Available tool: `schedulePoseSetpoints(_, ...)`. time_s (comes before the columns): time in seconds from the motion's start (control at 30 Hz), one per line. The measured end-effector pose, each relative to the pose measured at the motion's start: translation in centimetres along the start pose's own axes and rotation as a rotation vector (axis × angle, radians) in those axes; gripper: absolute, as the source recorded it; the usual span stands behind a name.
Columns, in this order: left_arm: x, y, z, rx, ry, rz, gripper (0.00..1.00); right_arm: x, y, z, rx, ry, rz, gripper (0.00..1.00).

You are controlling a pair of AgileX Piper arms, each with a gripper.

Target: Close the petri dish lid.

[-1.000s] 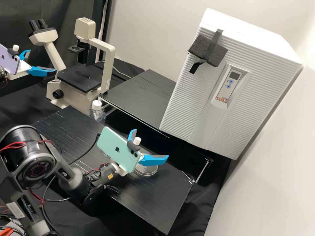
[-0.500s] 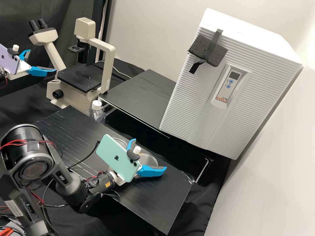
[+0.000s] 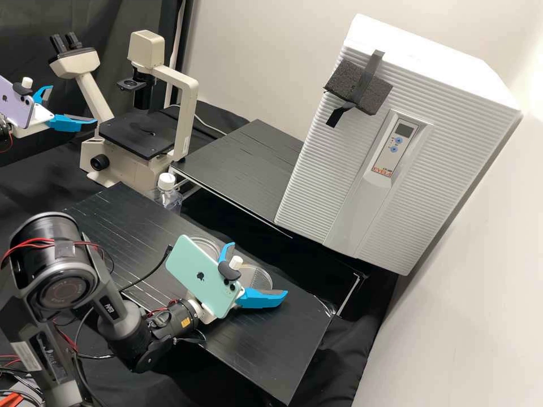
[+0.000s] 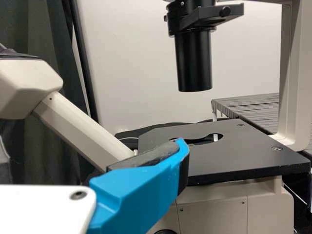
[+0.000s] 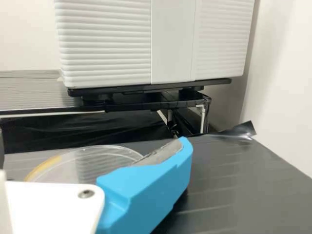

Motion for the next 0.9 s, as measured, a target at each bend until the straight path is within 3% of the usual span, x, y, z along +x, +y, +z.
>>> schedulePoseSetpoints(0.3, 0.0, 0.0, 0.0, 0.0, 0.0, 0.0, 1.0, -0.02, 0.25, 0.85, 0.002, -0.035, 0.009, 1.0)
schedulePoseSetpoints(0.9, 0.0, 0.0, 0.0, 0.0, 0.0, 0.0, 1.0, -0.19, 0.24, 0.94, -0.016, -0.012, -0.001, 1.0)
